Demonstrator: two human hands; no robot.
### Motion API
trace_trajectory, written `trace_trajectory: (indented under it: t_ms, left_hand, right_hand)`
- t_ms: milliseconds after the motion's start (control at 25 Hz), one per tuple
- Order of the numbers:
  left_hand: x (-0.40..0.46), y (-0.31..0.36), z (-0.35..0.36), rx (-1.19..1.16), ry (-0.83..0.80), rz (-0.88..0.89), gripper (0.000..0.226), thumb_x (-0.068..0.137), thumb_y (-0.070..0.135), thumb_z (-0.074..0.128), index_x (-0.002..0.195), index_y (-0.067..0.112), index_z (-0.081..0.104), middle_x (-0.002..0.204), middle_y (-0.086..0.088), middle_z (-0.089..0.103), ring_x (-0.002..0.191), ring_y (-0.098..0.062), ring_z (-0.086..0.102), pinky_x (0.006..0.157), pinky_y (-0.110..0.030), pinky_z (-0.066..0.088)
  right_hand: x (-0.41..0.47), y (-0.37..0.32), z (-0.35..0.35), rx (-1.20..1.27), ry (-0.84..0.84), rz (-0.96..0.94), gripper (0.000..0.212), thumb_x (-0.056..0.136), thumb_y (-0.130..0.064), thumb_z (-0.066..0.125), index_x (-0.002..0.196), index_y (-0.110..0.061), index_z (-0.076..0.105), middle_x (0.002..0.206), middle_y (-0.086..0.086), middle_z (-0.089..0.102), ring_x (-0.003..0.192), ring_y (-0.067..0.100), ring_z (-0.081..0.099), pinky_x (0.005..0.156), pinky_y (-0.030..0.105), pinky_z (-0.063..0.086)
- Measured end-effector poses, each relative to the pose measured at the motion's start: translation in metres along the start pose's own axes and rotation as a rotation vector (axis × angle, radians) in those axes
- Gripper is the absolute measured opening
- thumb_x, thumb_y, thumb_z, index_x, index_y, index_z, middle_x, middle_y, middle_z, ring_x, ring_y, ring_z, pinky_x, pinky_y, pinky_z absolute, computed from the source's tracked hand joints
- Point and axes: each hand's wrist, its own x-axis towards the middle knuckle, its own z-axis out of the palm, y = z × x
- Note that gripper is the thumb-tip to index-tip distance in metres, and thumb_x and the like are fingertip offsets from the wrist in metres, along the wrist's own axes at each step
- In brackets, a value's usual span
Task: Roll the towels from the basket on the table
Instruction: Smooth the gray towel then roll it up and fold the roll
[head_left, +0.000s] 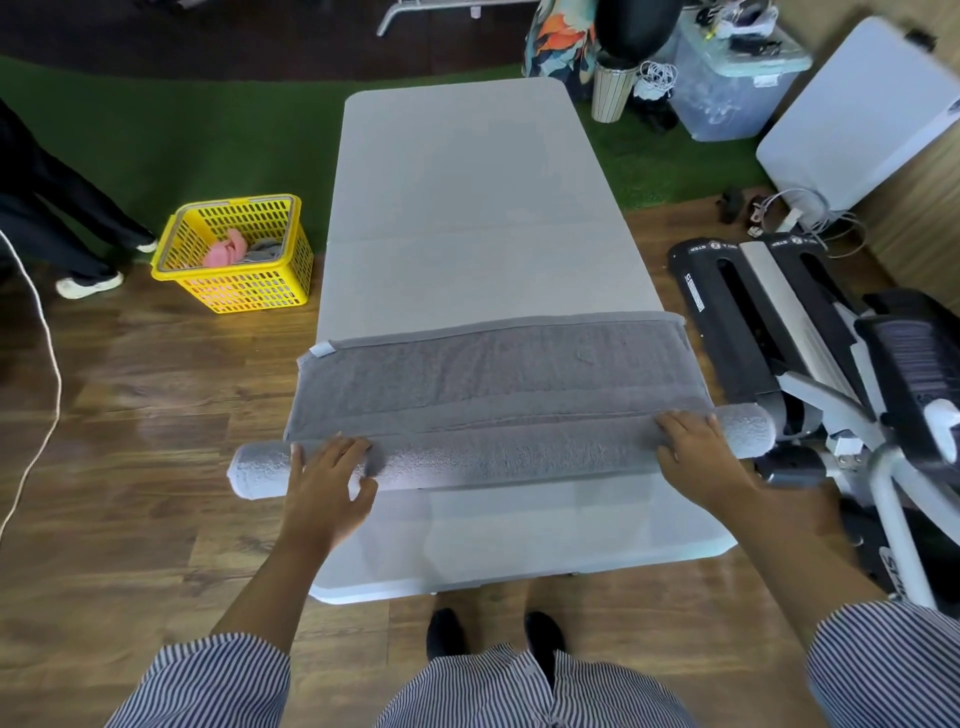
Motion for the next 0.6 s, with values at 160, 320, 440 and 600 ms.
trace_trajectory:
  t_ms: [160, 320, 440, 600]
  left_hand:
    - [0.002, -0.002, 0.003, 0.070, -0.118, 0.009, 0.069, 0.055, 0.016, 0.082, 0.120, 0.011, 0.061, 0.115, -0.005, 0.065, 0.111, -0.028, 0.061, 0.103, -0.068, 0.029]
    - [0.000, -0.001, -0.003, 0.093, -0.080, 0.000, 0.047, 0.063, 0.020, 0.073, 0.109, 0.019, 0.066, 0.095, 0.001, 0.071, 0.088, -0.026, 0.068, 0.088, -0.057, 0.045]
    - [0.004, -0.010, -0.007, 0.137, 0.001, 0.067, 0.040, 0.065, 0.027, 0.051, 0.103, 0.022, 0.064, 0.087, 0.004, 0.070, 0.081, -0.024, 0.068, 0.086, -0.051, 0.042]
    - [0.005, 0.001, -0.004, 0.132, 0.113, -0.004, 0.049, 0.066, 0.010, 0.071, 0.114, 0.013, 0.060, 0.113, -0.003, 0.064, 0.106, -0.026, 0.062, 0.109, -0.061, 0.021]
  right_hand:
    - [0.001, 0.004, 0.001, -0.133, -0.098, -0.046, 0.066, 0.078, -0.012, 0.060, 0.139, -0.011, 0.035, 0.142, 0.006, 0.039, 0.135, 0.022, 0.029, 0.117, 0.038, 0.003]
    - [0.004, 0.003, -0.002, -0.168, -0.065, -0.026, 0.034, 0.077, -0.012, 0.058, 0.111, -0.013, 0.056, 0.110, 0.006, 0.061, 0.109, 0.027, 0.053, 0.110, 0.039, 0.026]
    - [0.008, 0.002, -0.010, -0.077, -0.059, 0.000, 0.013, 0.072, -0.009, 0.056, 0.085, -0.011, 0.056, 0.086, 0.007, 0.062, 0.089, 0.032, 0.058, 0.095, 0.040, 0.038]
    - [0.009, 0.007, 0.003, -0.081, 0.176, -0.060, 0.037, 0.071, 0.000, 0.061, 0.108, -0.002, 0.060, 0.109, 0.016, 0.061, 0.103, 0.036, 0.054, 0.105, 0.052, 0.033]
